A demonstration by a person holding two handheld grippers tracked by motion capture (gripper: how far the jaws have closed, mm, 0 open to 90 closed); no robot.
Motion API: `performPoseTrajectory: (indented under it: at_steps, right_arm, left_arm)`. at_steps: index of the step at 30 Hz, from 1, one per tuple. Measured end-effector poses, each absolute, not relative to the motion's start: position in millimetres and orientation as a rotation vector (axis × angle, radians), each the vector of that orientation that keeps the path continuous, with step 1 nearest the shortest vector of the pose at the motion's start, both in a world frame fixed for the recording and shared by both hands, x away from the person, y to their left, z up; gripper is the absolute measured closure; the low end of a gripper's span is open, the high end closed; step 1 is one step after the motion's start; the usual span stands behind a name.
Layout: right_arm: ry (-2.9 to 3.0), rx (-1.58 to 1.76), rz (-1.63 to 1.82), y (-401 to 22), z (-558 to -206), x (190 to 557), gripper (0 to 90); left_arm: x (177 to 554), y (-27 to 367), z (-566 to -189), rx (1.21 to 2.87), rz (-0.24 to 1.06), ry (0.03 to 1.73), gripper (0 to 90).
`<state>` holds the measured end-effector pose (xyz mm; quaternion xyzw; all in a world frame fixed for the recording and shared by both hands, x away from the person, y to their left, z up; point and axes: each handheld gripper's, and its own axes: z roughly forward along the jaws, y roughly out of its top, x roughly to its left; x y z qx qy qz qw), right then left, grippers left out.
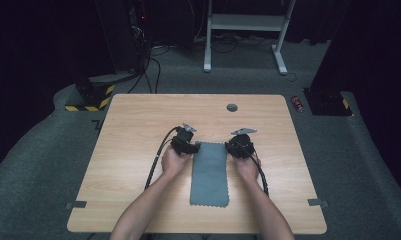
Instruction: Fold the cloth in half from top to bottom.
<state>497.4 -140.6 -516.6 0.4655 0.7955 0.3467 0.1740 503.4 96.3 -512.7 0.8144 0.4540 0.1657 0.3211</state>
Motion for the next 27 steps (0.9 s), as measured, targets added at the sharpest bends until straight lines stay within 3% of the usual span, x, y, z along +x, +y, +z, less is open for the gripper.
performPoseTrajectory:
  at_steps: [8,12,23,27]
  right_arm:
    - [2.281,1.342,0.979,-132,-516,503,67.5]
    - [2.293,1.287,0.942,-119,-516,504,71.5]
    - [2.366,1.284,0.936,-119,-513,510,87.4]
    - [2.369,1.274,0.906,-116,-511,509,88.7]
  left_arm:
    - [504,95,-513,2.137,0.441,1.184,54.3]
    - [506,93,-511,2.158,0.426,1.169,58.4]
    - [509,89,-510,2.183,0.339,1.12,86.0]
    - [511,90,-509,2.174,0.306,1.128,88.5]
